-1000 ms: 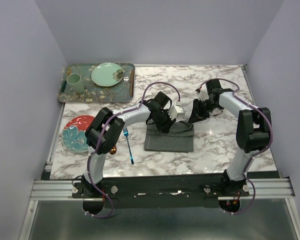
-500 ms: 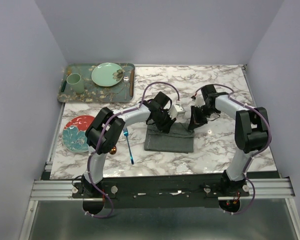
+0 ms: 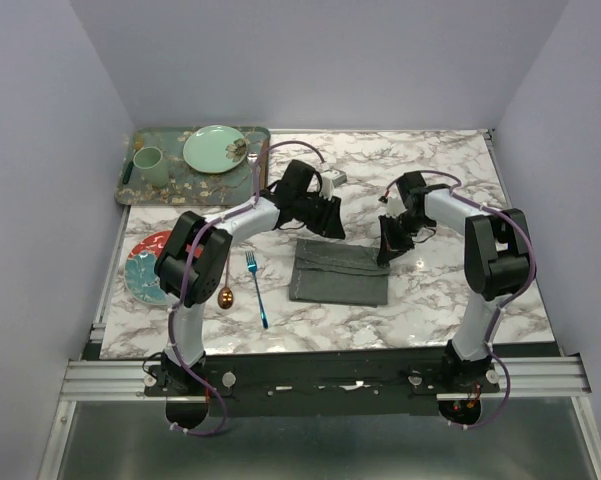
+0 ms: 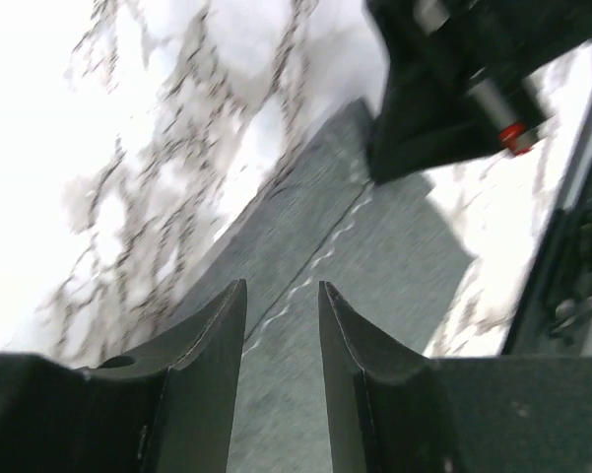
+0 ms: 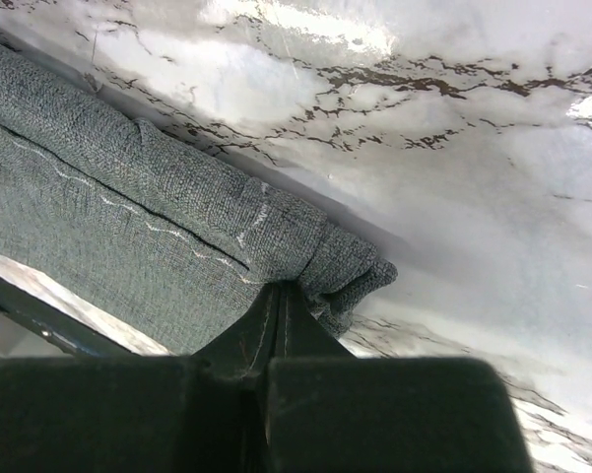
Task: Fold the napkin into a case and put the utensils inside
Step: Smooth out the 2/3-rectangle-folded napkin at the center of the board, then pick up the 2/3-rectangle-folded napkin from the center of the board.
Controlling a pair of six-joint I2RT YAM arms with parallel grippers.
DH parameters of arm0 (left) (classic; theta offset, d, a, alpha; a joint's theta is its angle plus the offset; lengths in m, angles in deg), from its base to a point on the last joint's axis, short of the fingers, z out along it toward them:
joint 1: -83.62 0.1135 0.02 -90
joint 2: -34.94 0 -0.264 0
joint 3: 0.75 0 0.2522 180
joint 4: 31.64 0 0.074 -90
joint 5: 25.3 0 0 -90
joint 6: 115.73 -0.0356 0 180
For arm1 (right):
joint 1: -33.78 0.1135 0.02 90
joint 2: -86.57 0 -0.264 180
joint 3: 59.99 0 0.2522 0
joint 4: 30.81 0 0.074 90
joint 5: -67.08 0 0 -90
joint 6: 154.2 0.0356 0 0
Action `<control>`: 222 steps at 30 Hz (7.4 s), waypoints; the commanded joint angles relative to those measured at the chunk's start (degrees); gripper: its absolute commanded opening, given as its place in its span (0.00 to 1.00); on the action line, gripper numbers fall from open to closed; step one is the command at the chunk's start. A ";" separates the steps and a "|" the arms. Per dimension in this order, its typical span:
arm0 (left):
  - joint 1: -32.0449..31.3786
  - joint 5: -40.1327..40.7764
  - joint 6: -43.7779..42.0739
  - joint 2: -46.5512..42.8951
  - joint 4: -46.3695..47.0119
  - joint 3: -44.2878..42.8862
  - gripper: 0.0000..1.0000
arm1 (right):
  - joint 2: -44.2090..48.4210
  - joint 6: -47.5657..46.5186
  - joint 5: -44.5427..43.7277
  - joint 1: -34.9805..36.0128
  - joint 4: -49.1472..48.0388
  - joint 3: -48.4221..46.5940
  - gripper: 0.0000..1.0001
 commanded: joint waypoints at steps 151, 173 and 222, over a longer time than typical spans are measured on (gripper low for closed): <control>9.66 -17.33 21.41 2.23 15.80 17.22 0.33 | 2.34 8.85 32.79 -1.40 -9.39 -5.42 0.45; 10.10 -17.16 11.99 -1.43 12.67 15.20 0.38 | -7.26 7.29 27.85 -3.60 -4.49 -0.75 0.41; -26.13 22.70 -55.51 -23.17 1.32 33.05 0.00 | -4.35 -9.85 3.09 2.38 0.18 0.30 0.32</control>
